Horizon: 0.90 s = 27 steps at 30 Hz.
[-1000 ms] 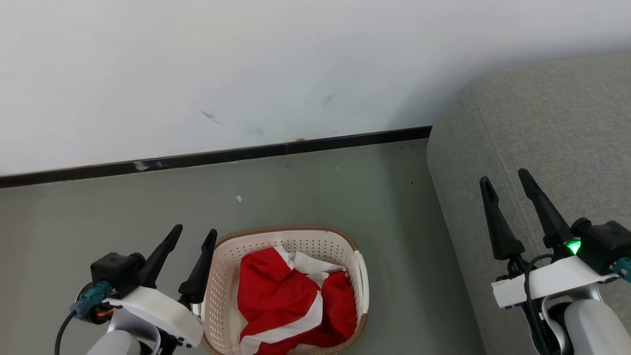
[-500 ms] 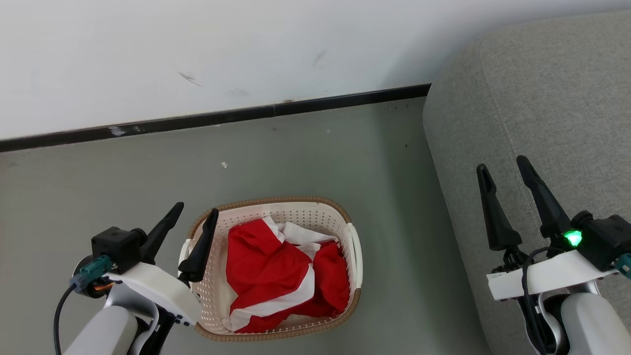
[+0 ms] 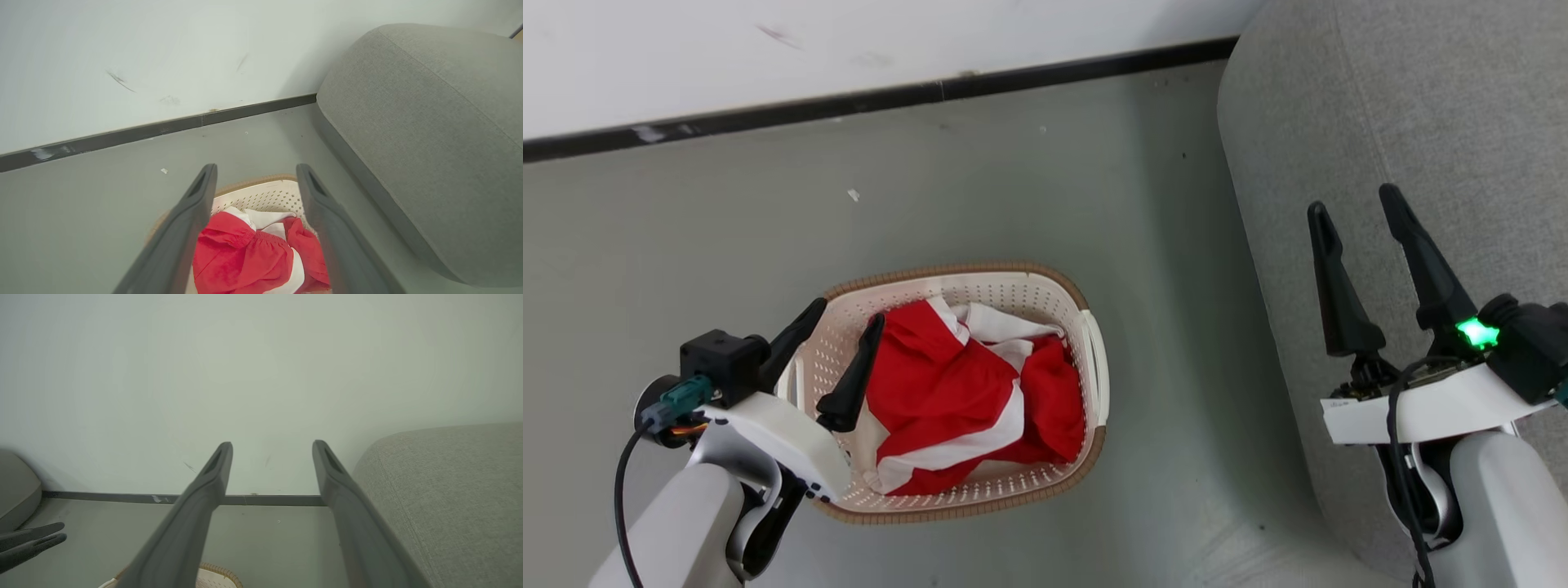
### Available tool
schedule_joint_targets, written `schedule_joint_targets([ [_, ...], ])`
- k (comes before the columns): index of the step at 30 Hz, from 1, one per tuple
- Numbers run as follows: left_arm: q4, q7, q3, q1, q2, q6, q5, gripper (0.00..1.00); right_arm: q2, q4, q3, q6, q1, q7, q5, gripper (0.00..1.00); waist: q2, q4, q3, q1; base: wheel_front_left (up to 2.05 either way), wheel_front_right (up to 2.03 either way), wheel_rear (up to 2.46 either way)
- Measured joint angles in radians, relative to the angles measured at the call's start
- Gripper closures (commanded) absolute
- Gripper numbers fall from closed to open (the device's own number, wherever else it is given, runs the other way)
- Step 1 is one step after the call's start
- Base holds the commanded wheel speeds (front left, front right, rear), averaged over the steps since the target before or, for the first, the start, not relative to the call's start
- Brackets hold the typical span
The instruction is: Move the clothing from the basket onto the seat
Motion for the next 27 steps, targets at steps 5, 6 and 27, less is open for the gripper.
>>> schedule_joint_targets([
  [5, 0.037, 0.021, -0.02, -0.031, 0.002, -0.009, 0.006, 0.0, 0.003, -0.013, 0.002, 0.0, -0.037, 0.0, 0.0, 0.0, 0.0, -0.014, 0.058, 0.0, 0.0, 0.0, 0.0],
  [6, 0.046, 0.026, -0.026, -0.037, 0.003, -0.01, 0.01, 0.0, 0.003, -0.013, 0.002, 0.0, -0.044, 0.0, 0.0, 0.0, 0.0, -0.017, 0.07, 0.0, 0.0, 0.0, 0.0],
  [27, 0.237, 0.096, -0.111, -0.207, 0.005, -0.043, 0.079, 0.0, 0.005, -0.073, 0.035, 0.0, -0.193, 0.0, 0.069, 0.0, 0.0, -0.09, 0.285, 0.0, 0.0, 0.0, 0.0],
])
